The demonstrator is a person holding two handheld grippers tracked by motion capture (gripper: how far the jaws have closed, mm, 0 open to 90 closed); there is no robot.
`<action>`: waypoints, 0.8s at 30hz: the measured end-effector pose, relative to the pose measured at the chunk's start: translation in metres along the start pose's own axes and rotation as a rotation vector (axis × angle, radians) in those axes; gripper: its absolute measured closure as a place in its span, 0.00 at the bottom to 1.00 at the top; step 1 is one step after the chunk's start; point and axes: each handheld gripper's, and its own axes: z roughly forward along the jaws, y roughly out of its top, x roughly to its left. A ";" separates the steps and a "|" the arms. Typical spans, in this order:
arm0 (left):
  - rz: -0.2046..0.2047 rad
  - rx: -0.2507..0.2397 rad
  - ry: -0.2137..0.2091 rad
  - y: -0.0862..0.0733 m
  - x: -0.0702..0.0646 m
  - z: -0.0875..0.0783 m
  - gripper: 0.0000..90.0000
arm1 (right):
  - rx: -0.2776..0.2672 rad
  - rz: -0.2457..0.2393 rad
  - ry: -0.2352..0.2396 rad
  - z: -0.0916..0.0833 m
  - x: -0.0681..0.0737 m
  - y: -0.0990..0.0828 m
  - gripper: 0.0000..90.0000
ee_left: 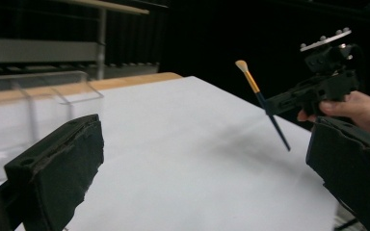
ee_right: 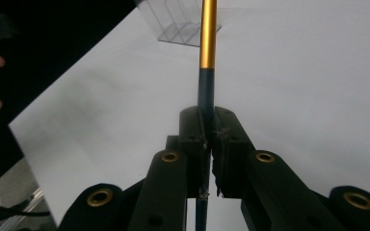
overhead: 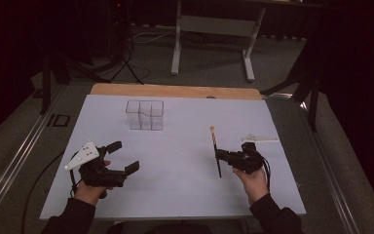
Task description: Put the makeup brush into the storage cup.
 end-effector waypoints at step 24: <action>0.007 0.199 -0.083 0.032 -0.011 0.086 0.05 | -0.040 -0.087 -0.020 -0.001 0.007 0.001 0.93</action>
